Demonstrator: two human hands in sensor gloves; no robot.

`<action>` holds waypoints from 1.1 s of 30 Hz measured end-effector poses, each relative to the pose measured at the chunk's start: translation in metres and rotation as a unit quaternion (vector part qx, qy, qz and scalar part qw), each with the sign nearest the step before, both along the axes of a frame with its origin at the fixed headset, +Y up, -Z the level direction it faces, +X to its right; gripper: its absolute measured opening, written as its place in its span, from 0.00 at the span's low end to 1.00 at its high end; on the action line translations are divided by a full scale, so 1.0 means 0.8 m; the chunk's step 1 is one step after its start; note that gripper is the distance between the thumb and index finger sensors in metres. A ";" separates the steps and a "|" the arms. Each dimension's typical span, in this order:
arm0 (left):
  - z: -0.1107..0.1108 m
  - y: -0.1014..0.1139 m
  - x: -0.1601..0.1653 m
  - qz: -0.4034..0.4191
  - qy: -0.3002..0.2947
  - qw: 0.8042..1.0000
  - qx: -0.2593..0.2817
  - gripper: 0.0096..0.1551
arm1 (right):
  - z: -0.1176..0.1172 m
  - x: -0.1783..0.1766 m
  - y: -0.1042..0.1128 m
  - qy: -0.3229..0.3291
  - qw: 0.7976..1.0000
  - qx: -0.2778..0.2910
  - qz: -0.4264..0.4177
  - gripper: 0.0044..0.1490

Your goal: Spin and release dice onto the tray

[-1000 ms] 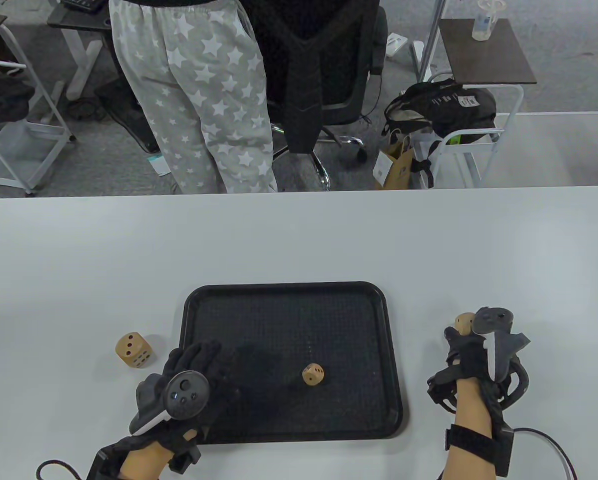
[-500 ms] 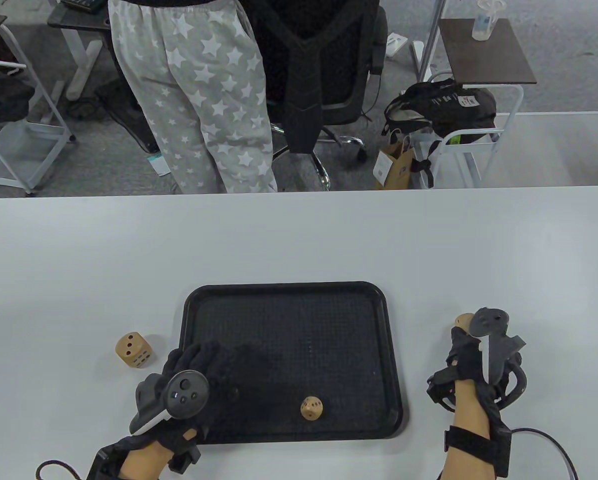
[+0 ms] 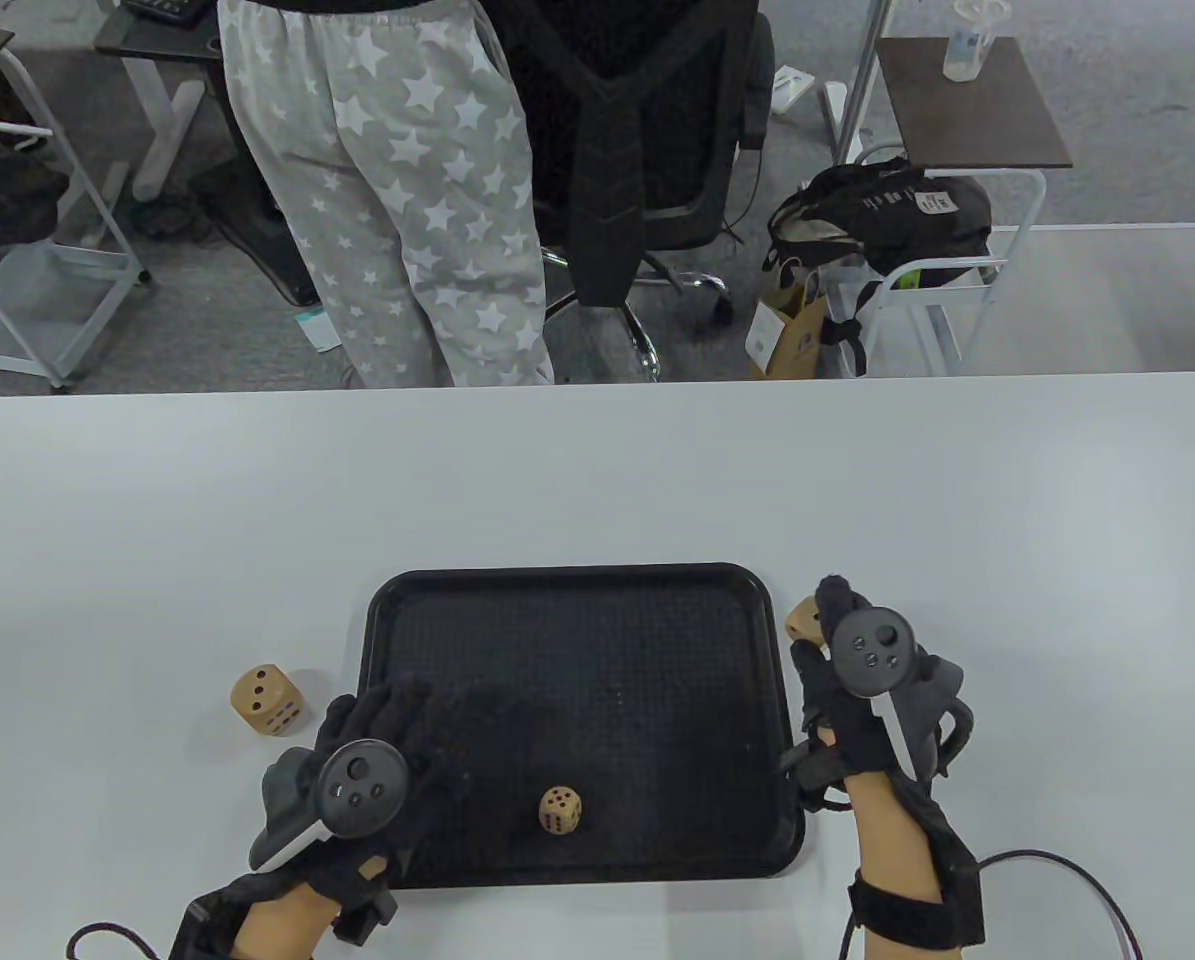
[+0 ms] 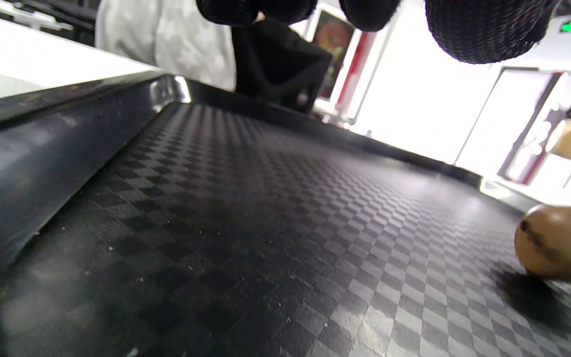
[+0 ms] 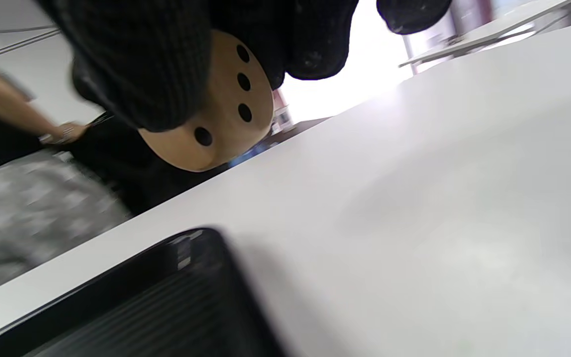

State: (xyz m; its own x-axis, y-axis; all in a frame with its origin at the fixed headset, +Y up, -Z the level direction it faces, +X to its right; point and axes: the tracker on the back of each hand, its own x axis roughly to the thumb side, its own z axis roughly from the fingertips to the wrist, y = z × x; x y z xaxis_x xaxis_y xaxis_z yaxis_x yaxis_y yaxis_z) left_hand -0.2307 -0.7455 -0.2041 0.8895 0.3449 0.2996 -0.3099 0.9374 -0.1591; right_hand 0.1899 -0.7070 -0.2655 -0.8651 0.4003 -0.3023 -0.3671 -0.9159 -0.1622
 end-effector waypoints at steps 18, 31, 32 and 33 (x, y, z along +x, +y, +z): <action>0.001 0.001 -0.001 0.003 -0.002 1.000 0.004 0.43 | 0.023 -0.134 -0.024 0.284 0.931 -0.193 0.125 0.43; 0.000 0.001 -0.003 0.004 0.002 1.000 0.002 0.43 | 0.005 -0.130 -0.033 0.189 0.968 -0.164 -0.010 0.53; 0.000 0.002 -0.003 0.005 0.003 1.000 0.003 0.44 | 0.005 -0.125 -0.030 0.185 0.969 -0.157 -0.039 0.53; 0.000 0.002 -0.004 0.007 0.004 1.000 0.004 0.43 | 0.006 -0.119 -0.027 0.171 0.973 -0.143 -0.055 0.53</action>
State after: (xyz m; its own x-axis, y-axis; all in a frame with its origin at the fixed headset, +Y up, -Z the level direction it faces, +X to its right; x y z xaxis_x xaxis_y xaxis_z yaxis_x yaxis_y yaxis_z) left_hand -0.2342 -0.7437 -0.2041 0.8867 0.3550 0.2963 -0.3243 0.9342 -0.1488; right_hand 0.0946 -0.7285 -0.2610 -0.8914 0.4381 -0.1164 -0.4533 -0.8578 0.2423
